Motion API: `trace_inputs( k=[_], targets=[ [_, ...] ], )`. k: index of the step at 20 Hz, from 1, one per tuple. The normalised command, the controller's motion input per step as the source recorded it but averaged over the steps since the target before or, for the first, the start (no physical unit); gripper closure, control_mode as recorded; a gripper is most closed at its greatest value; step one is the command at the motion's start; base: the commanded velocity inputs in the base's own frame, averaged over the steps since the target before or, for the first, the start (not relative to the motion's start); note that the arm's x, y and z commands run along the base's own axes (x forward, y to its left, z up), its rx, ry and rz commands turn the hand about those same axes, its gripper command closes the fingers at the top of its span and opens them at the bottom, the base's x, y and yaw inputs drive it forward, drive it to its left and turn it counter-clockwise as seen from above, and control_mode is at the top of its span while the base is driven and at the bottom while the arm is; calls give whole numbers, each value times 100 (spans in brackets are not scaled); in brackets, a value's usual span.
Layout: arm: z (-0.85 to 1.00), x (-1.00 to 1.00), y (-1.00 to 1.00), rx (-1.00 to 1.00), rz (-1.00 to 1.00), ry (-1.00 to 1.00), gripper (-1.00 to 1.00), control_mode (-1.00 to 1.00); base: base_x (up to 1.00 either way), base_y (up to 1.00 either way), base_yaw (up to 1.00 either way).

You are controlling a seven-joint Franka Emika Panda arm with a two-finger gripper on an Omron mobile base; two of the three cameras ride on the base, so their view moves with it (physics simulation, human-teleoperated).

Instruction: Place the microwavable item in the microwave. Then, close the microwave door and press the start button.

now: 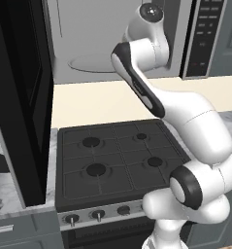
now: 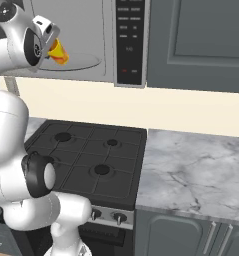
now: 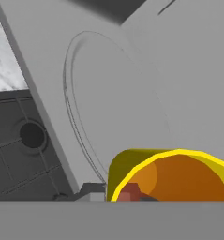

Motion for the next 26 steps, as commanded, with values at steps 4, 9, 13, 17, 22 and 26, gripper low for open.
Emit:
trace_inputs(
  k=[4, 9, 13, 17, 22, 26],
  targets=[
    [0, -2, 13, 0, 5, 6, 100, -100, 0, 0, 0],
    [7, -4, 9, 0, 1, 8, 100, -100, 0, 0, 0],
    [1, 0, 7, 0, 0, 11, 100, -100, 0, 0, 0],
    [-3, 1, 4, -1, 0, 13, 100, -100, 0, 0, 0],
    [-1, 23, 0, 0, 1, 2, 100, -100, 0, 0, 0],
    [-5, 36, 0, 0, 6, 0, 100, -100, 0, 0, 0]
  ],
)
